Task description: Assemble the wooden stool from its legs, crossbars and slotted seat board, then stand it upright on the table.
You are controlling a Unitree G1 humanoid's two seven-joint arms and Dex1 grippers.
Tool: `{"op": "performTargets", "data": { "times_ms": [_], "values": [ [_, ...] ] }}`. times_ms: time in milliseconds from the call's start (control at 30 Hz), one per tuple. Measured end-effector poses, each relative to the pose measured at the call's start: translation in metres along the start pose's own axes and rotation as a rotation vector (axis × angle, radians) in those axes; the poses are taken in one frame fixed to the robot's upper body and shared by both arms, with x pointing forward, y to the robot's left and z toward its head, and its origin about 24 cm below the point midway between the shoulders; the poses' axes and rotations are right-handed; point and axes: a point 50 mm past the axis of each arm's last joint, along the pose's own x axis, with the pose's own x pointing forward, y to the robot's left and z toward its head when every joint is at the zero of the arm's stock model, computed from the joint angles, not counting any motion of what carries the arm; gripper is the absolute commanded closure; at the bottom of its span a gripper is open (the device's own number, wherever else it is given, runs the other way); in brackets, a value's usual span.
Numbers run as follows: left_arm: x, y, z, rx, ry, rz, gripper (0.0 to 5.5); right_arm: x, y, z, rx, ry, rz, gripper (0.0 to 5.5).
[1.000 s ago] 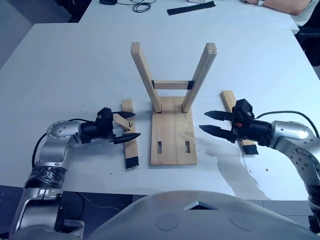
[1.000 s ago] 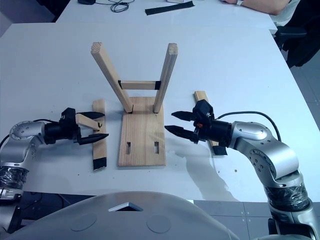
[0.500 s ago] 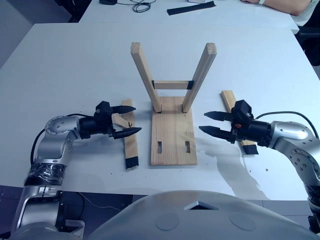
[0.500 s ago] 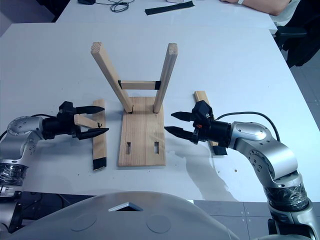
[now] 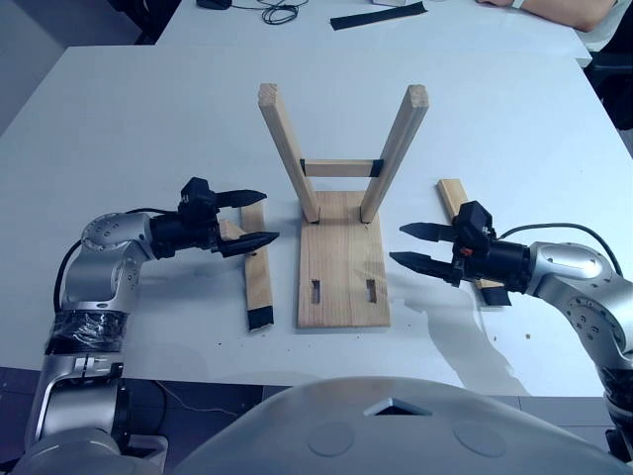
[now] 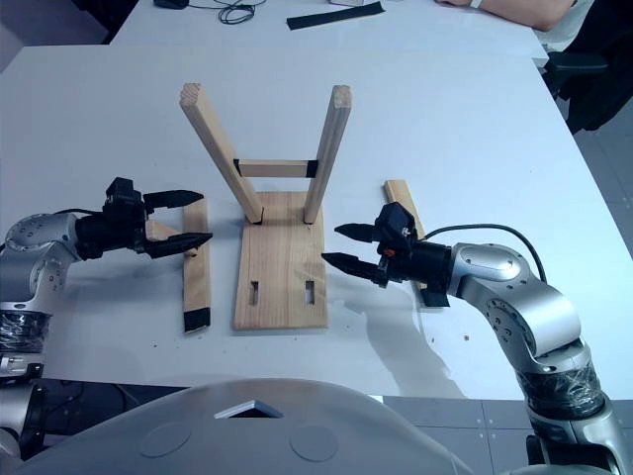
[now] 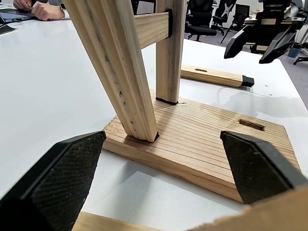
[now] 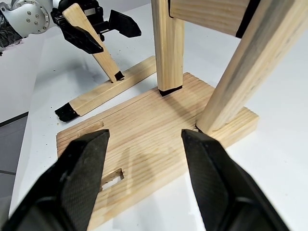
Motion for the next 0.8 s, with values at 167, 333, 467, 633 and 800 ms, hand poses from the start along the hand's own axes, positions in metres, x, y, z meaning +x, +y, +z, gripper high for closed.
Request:
{"op": "performTargets", "data": {
  "times_ms": [167, 333, 467, 633, 800],
  "values": [
    [0.000, 0.006, 0.004, -0.003, -0.006, 0.015, 1.07, 0.001, 0.000, -0.001, 0.000, 0.002, -0.004, 2.73],
    [-0.001, 0.004, 0.007, -0.014, -0.019, 0.008, 1.07, 0.001, 0.000, -0.002, 0.000, 0.007, -0.006, 2.73],
    [0.001, -0.007, 0.010, -0.054, -0.046, -0.046, 1.07, 0.001, 0.000, -0.003, 0.001, 0.010, -0.007, 2.73],
    [0.001, -0.011, 0.013, -0.079, -0.065, -0.050, 1.31, 0.001, 0.000, -0.004, 0.002, 0.011, -0.005, 2.73],
    [0.001, -0.013, 0.023, -0.090, -0.107, -0.044, 1.31, 0.001, 0.001, -0.004, -0.001, 0.010, 0.002, 2.73]
  ]
}}
